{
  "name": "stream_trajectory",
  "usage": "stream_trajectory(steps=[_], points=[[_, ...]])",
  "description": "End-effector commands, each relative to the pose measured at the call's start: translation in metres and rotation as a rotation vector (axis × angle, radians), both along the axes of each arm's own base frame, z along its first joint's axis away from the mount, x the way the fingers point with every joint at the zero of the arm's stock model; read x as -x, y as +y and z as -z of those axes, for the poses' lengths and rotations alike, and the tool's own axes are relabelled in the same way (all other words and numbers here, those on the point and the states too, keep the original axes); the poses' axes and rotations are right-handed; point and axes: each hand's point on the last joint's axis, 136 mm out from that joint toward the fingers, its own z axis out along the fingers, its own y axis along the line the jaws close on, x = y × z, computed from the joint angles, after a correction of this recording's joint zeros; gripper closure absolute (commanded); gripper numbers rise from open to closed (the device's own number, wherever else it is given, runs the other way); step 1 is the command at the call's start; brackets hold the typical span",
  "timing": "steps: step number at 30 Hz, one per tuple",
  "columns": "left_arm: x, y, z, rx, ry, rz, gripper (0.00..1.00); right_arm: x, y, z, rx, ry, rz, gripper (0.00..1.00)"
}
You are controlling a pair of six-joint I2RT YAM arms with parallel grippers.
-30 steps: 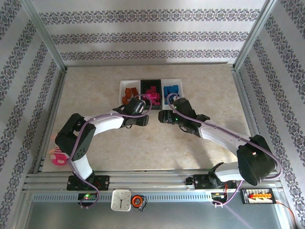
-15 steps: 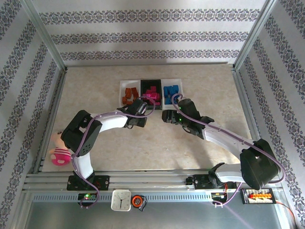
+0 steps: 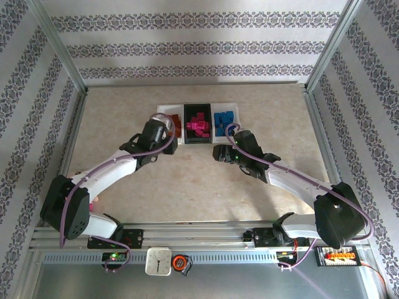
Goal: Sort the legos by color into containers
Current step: Place the lego in the container.
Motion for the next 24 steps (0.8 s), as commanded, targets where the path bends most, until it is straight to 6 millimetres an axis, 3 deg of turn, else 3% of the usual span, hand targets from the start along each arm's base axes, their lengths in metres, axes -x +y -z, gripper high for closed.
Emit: stream_trajectory(steps=[1,7,11,17,20,22,24], points=[[-0.026,0.009,-0.016,0.05,-0.019,-0.061,0.72,-0.002,-0.002,-0.005,-0.033,-0.015,0.027,0.21],[-0.083,0.013,0.004,0.067,0.024,-0.121,0.72,0.001,-0.005,-0.002,-0.023,-0.009,0.028,0.21],[-0.107,0.009,0.019,0.057,0.039,-0.137,0.71,0.003,-0.01,-0.003,-0.009,-0.018,0.035,0.2],[-0.124,0.004,0.024,0.067,0.044,-0.148,0.33,0.005,-0.014,-0.004,-0.007,-0.026,0.045,0.18],[-0.123,0.003,0.008,0.09,0.016,-0.139,0.22,0.004,-0.017,-0.009,-0.007,-0.04,0.05,0.17],[-0.118,0.003,-0.005,0.108,-0.009,-0.135,0.0,0.003,-0.019,-0.014,-0.01,-0.055,0.055,0.16],[-0.109,0.005,-0.021,0.129,-0.04,-0.129,0.0,0.002,-0.021,-0.02,-0.008,-0.074,0.06,0.15]])
